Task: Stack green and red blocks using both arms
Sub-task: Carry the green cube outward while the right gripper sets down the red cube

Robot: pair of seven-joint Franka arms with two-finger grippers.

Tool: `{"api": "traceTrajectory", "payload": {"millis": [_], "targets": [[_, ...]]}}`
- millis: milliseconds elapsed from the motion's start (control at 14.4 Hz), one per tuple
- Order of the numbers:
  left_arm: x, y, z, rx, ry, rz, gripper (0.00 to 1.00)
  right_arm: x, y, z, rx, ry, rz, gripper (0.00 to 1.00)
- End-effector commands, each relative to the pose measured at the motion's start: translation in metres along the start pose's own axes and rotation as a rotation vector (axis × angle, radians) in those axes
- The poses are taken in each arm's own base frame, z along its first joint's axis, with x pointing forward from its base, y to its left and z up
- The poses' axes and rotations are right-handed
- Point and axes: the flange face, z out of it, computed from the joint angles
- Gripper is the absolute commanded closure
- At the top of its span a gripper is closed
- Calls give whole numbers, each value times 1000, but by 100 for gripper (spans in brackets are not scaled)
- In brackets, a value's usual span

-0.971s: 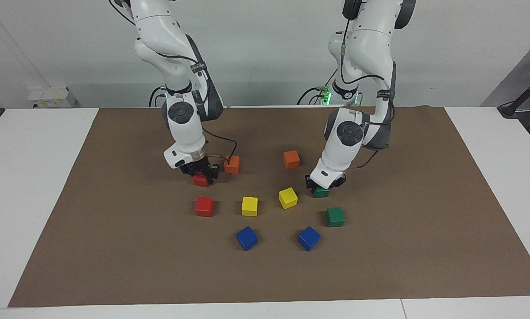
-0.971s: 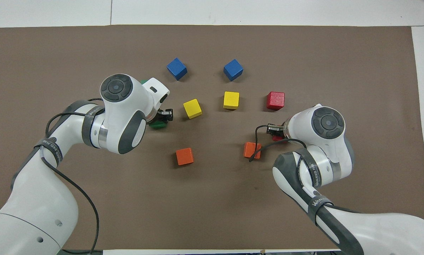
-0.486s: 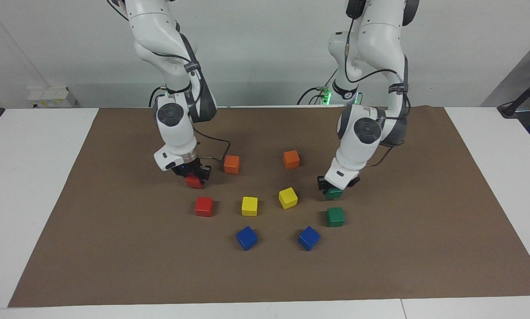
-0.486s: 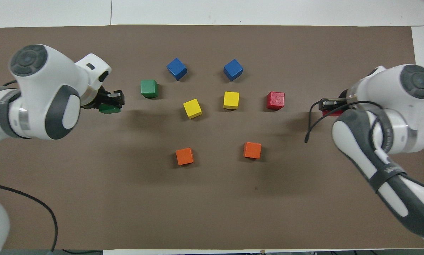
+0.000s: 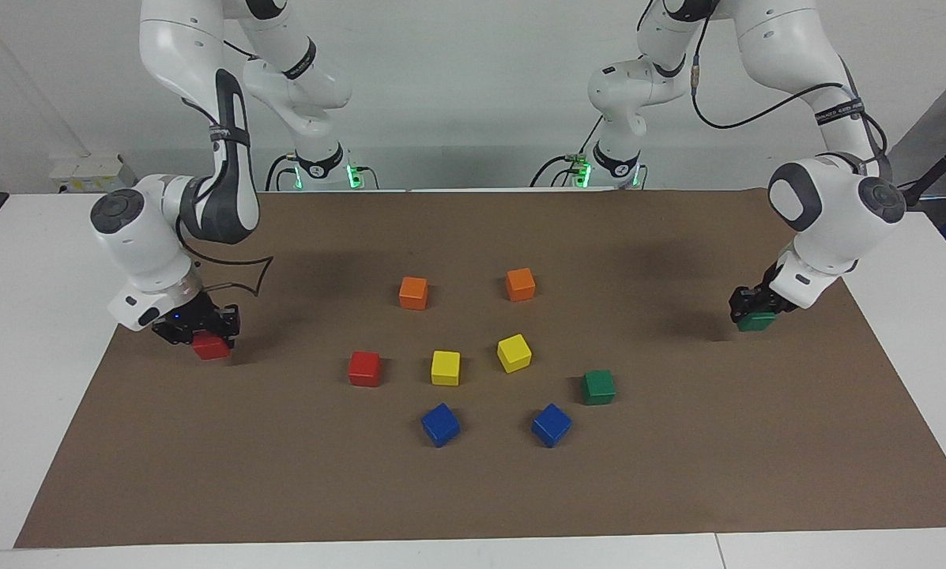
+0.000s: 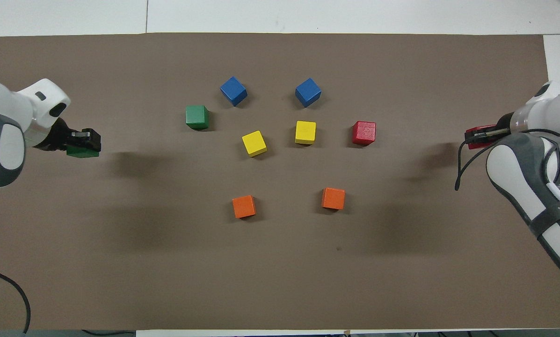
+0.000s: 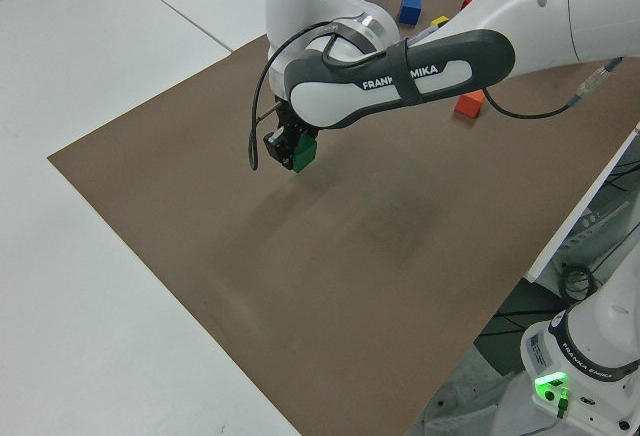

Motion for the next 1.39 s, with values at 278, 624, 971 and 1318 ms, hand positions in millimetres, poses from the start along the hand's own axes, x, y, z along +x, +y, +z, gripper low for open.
{"api": "traceTrajectory", "payload": {"millis": [278, 624, 971, 1318], "targets": [[-22, -15, 33, 16, 31, 13, 100, -12, -33, 20, 12, -13, 72, 100], [-24, -15, 46, 15, 29, 8, 100, -25, -37, 39, 10, 2, 74, 100], [-23, -16, 47, 18, 33, 13, 100, -23, -36, 39, 11, -2, 75, 0], [-20, -16, 44, 20, 40, 21, 0, 9, -28, -33, 12, -21, 77, 0]]}}
